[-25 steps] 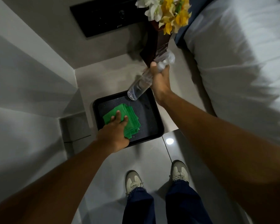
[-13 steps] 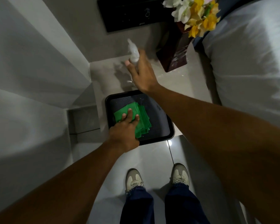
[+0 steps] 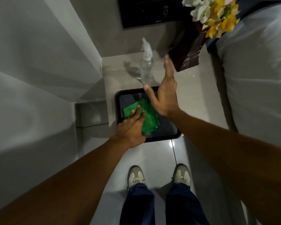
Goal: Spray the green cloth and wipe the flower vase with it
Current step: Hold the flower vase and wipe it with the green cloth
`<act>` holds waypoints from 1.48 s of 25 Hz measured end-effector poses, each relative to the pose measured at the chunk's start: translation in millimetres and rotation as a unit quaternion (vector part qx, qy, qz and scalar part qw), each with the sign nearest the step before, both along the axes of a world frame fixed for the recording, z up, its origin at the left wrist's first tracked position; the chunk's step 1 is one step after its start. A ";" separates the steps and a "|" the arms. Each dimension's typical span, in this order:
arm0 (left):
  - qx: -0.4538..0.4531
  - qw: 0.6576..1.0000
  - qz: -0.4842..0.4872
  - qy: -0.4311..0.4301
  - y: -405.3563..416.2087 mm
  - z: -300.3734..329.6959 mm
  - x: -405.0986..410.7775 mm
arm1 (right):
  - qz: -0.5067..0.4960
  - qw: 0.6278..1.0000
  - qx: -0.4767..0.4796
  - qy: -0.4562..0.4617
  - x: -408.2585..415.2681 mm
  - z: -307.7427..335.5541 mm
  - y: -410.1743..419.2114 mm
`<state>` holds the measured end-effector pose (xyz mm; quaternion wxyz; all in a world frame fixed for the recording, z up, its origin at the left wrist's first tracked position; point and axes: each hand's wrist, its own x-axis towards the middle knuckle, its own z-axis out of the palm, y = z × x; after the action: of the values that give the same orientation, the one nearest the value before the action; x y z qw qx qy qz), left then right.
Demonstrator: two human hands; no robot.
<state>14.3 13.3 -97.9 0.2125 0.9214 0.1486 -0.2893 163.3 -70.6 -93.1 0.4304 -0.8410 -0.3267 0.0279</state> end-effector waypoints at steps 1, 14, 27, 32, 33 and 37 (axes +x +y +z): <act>-0.022 1.000 0.011 -0.009 6.1 -1.3 -1.0 | 0.050 0.998 -0.040 -0.001 -17.3 -6.5 -14.0; -0.301 0.927 0.217 -0.059 38.1 -22.9 -3.9 | 0.262 0.838 -0.464 -0.117 -78.0 -24.7 -21.0; -0.154 0.975 0.086 -0.138 23.3 49.5 24.0 | 0.193 0.919 -0.330 0.096 -38.4 20.9 -23.9; -0.111 0.945 -0.065 -0.301 2.1 105.7 85.8 | -0.005 0.990 -0.043 0.134 -17.6 44.0 -77.0; -0.094 0.940 -0.099 -0.313 -2.3 113.1 98.5 | -0.041 0.989 -0.012 0.142 -13.5 43.1 -84.4; 0.021 0.933 -0.197 -0.300 -7.4 137.4 157.4 | -0.231 0.944 0.044 0.232 20.6 37.2 -91.1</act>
<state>171.8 5.8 39.6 0.1663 0.9804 -0.1003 -0.0319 183.9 -161.6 -56.0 0.5255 -0.8439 -0.0158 0.1073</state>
